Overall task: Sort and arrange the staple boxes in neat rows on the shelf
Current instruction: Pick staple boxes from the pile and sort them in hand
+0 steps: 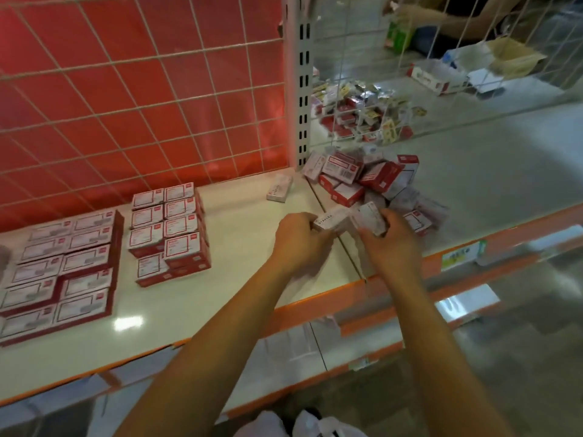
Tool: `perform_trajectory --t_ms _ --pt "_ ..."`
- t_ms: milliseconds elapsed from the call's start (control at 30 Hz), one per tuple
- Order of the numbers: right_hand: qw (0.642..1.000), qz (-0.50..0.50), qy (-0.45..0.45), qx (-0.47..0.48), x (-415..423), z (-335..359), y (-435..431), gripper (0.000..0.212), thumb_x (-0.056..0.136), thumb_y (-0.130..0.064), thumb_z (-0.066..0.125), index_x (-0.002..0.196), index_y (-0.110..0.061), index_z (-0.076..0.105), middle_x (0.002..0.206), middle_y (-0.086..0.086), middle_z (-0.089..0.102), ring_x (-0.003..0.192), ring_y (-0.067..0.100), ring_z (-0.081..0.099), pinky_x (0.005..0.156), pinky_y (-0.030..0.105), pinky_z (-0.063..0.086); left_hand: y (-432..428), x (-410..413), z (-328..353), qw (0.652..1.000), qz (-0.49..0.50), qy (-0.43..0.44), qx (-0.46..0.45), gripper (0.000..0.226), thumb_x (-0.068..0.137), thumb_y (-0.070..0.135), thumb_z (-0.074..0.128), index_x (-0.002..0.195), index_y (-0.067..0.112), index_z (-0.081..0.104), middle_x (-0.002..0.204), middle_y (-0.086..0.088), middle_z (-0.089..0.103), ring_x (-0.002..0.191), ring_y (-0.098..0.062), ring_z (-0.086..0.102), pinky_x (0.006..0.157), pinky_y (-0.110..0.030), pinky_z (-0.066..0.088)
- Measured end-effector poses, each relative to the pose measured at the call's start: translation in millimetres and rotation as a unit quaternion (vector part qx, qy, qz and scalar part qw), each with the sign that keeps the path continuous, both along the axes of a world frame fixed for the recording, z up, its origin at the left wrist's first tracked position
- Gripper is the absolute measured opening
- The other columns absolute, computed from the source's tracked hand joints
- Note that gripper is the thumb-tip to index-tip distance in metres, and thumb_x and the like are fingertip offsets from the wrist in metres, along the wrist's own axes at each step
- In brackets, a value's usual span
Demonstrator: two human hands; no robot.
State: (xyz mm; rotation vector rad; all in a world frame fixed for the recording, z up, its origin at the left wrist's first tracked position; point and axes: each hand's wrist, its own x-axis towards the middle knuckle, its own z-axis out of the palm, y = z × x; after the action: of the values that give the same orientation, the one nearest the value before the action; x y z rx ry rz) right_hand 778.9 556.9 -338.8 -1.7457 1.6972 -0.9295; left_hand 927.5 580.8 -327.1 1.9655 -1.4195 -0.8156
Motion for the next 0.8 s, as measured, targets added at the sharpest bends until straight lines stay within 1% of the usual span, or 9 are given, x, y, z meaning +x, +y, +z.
perform_trajectory --t_ms 33,100,200,400,467,533,600,667,800 --pt "1.0 0.007 -0.014 0.012 2.5 2.6 1.2 0.037 0.085 -0.02 0.067 0.12 -0.013 0.057 0.105 -0.001 0.061 0.097 0.014 0.056 0.078 0.022 0.042 6.0 6.4 2.5 1.0 0.005 0.015 0.008 0.017 0.086 0.03 0.064 0.088 0.014 0.07 0.075 0.001 0.065 0.063 -0.01 0.056 0.054 -0.021 0.044" --pt "0.999 0.029 -0.034 0.026 10.0 7.0 5.4 0.037 0.087 -0.018 0.065 0.122 -0.014 0.056 0.101 -0.007 0.053 0.092 0.007 0.05 0.068 0.013 0.035 16.7 19.9 6.9 0.999 0.019 0.035 0.009 0.018 0.087 0.028 0.064 0.091 0.012 0.071 0.085 -0.007 0.07 0.072 -0.019 0.064 0.068 -0.035 0.056" --pt "0.996 0.069 -0.039 0.036 27.8 12.6 11.7 0.041 0.085 -0.021 0.066 0.124 -0.019 0.056 0.103 -0.008 0.055 0.095 0.01 0.054 0.076 0.02 0.038 33.5 39.1 16.2 0.998 0.039 0.044 -0.003 0.018 0.086 0.026 0.066 0.088 0.009 0.069 0.088 -0.018 0.07 0.079 -0.033 0.066 0.073 -0.048 0.055" --pt "0.992 0.118 -0.036 0.002 68.7 22.6 25.5 0.047 0.084 -0.019 0.067 0.129 -0.017 0.053 0.123 0.0 0.058 0.108 0.018 0.054 0.087 0.025 0.04 70.5 80.9 30.0 0.994 0.098 0.047 -0.021 0.019 0.088 0.026 0.065 0.085 0.007 0.065 0.086 -0.019 0.068 0.073 -0.031 0.064 0.061 -0.041 0.05" --pt "0.99 0.13 -0.056 -0.003 81.4 28.1 33.7 0.049 0.083 -0.017 0.069 0.129 -0.016 0.052 0.117 -0.004 0.057 0.103 0.015 0.055 0.082 0.023 0.04 83.8 93.9 34.3 0.993 0.112 0.042 -0.023 0.029 0.088 0.029 0.065 0.086 0.0 0.066 0.083 -0.022 0.066 0.064 -0.026 0.056 0.057 -0.034 0.041" --pt "0.987 0.143 -0.08 -0.001 94.0 33.9 42.5 0.047 0.082 -0.017 0.071 0.125 -0.017 0.053 0.109 -0.007 0.056 0.094 0.009 0.054 0.073 0.018 0.041 97.4 106.9 39.4 0.99 0.128 0.043 -0.039 0.028 0.087 0.03 0.065 0.089 0.002 0.068 0.079 -0.02 0.065 0.064 -0.027 0.055 0.059 -0.035 0.044" --pt "0.983 0.156 -0.095 -0.001 107.2 39.8 51.6 0.046 0.08 -0.018 0.072 0.122 -0.017 0.055 0.108 -0.007 0.058 0.091 0.007 0.056 0.069 0.013 0.042 111.8 121.8 44.0 0.989 0.136 0.039 -0.049 0.021 0.087 0.028 0.065 0.094 0.009 0.071 0.071 -0.01 0.065 0.065 -0.023 0.06 0.06 -0.034 0.048" --pt "0.98 0.164 -0.112 0.004 122.2 44.3 61.7 0.047 0.08 -0.018 0.073 0.123 -0.017 0.057 0.113 -0.005 0.062 0.093 0.008 0.059 0.077 0.019 0.048 126.1 138.0 47.7 0.989 0.137 0.032 -0.054 0.015 0.087 0.026 0.065 0.096 0.014 0.071 0.063 0.004 0.058 0.059 -0.014 0.054 0.055 -0.026 0.04" --pt "0.975 0.177 -0.134 0.015 154.8 51.4 88.2 0.049 0.081 -0.02 0.072 0.127 -0.018 0.057 0.116 -0.006 0.061 0.097 0.009 0.059 0.088 0.028 0.051 156.3 175.2 51.9 0.985 0.147 0.053 -0.077 0.021 0.087 0.022 0.067 0.107 0.017 0.069 0.059 0.012 0.054 0.053 -0.004 0.049 0.052 -0.02 0.039"
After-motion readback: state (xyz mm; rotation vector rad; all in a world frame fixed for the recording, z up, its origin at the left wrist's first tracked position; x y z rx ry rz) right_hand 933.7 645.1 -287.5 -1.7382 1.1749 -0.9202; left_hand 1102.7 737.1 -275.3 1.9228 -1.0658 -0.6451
